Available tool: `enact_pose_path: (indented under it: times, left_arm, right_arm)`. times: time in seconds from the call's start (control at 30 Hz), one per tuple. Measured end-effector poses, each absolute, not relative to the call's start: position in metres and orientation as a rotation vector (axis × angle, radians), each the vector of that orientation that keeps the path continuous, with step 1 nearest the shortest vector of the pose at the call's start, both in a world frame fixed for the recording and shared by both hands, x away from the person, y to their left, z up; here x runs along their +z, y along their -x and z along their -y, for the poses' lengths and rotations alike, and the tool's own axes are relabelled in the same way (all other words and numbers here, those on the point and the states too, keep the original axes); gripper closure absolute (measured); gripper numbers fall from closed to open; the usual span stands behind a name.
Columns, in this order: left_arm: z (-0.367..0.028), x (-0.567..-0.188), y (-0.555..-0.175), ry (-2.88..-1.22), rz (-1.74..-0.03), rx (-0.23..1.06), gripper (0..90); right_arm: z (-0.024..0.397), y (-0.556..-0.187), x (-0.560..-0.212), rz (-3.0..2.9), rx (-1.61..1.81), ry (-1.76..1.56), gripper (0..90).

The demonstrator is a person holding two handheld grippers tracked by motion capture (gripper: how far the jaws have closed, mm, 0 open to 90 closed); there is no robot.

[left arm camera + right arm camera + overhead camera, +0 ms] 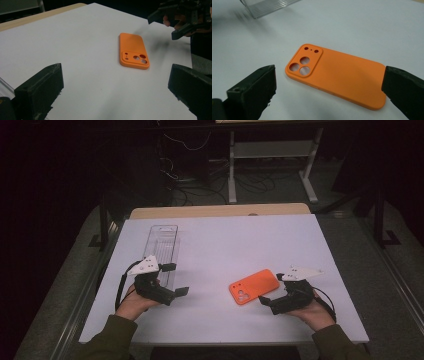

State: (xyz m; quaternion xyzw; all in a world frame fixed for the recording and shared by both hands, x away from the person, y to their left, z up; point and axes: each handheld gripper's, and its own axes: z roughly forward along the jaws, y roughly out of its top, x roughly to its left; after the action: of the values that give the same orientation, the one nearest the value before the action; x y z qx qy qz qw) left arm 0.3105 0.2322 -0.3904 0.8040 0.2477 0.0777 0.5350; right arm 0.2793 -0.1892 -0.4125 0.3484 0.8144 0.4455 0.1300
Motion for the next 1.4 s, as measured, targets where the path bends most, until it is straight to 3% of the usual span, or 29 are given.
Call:
enact_pose_path:
  times: [1.4]
  left_arm:
    - [-0.203,-0.392,-0.305,-1.993,-0.47,0.139,0.0]
  right_arm:
    - [0.192,-0.308,-0.413,-2.353,1.295,-1.095,0.1]
